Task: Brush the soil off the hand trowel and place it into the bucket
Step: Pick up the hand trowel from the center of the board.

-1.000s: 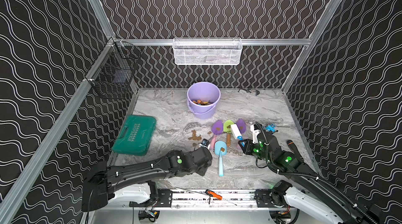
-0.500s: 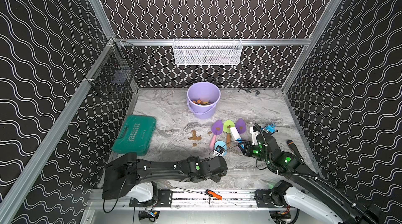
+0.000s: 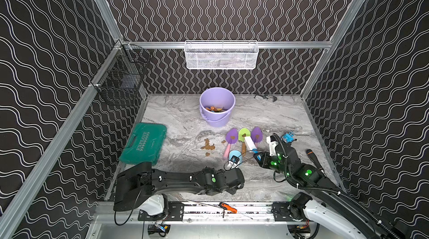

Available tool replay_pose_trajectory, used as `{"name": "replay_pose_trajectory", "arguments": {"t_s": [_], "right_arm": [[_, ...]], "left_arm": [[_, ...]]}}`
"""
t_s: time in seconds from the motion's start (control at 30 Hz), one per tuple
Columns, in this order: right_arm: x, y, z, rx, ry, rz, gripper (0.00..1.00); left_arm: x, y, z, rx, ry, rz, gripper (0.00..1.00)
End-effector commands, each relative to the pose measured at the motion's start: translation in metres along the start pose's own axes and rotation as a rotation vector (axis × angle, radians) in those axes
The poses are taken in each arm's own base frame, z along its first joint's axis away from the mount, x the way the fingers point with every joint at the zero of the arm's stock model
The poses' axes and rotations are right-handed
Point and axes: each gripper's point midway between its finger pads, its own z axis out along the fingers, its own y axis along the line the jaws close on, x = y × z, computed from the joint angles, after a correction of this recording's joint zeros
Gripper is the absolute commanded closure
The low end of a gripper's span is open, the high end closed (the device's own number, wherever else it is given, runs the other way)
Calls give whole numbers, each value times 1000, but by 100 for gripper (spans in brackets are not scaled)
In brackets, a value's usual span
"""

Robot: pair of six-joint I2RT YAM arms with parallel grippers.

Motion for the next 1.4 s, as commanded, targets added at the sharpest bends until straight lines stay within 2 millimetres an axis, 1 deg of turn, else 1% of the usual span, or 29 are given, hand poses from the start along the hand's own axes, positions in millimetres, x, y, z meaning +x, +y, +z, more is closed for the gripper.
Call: {"name": "replay_pose_trajectory", "arguments": {"t_s": [0.0,0.13,0.23,0.47,0.67,0.97,1.1,1.27,1.37], "right_arm": [[-3,3,1,-13,-12,7,100],[-3,3,1,-18,-15,7,100],[-3,3,-1,-20,-20,11,100],[-2,2,-4,-21,-25,11,100],[-3,2,-2,-20,-25,10,100],[-5,4,0,-25,-28,15,100],[-5,4,-1,-24,-30,18,100],[-6,4,-1,-23,-32,13,100],[-5,4,-1,-26,-32,14,100]], "left_arm": [[-2,-1,4,-11,-9,-20,40],[1,-7,11,-34,13,5,41],[6,-4,18,-95,38,33,42],[18,5,27,-148,65,37,43],[20,4,33,-146,61,36,44],[20,-2,46,-147,63,69,45],[22,0,51,-164,72,76,47],[27,8,55,-184,91,59,55],[26,14,54,-189,85,40,60]]}}
